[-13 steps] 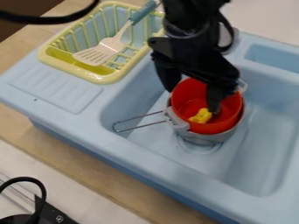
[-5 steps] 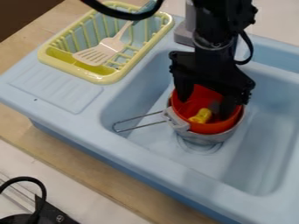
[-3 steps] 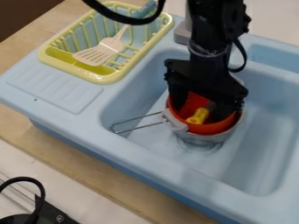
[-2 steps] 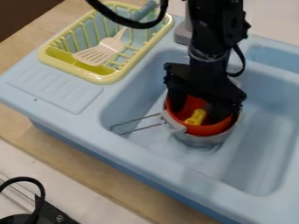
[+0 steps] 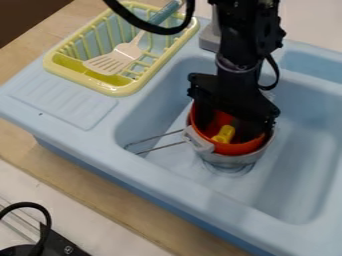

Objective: Move the yellow knife to the middle top of the sink

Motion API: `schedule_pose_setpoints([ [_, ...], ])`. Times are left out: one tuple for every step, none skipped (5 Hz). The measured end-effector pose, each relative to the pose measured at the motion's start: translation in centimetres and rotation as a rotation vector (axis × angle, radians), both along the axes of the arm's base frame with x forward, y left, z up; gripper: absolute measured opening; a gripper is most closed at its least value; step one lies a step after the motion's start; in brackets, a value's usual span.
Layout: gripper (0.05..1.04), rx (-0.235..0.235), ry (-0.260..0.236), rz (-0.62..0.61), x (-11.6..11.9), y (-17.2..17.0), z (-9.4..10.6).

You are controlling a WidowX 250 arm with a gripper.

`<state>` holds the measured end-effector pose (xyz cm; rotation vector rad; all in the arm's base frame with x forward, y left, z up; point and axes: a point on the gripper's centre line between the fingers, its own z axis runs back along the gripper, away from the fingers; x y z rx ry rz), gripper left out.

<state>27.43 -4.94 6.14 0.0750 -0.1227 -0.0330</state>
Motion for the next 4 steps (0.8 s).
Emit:
schedule_pose_setpoints([
  [0.383, -0.005, 0.007, -0.021, -0.2, -0.1, 0.1],
  [0.303, -0.026, -0.024, -0.014, -0.1, 0.3, 1.5],
  [0.303, -0.049, -0.037, -0.008, -0.3, 0.6, 2.6],
  [0.303, -0.053, -0.038, -0.023, -0.4, 0.7, 2.8],
])
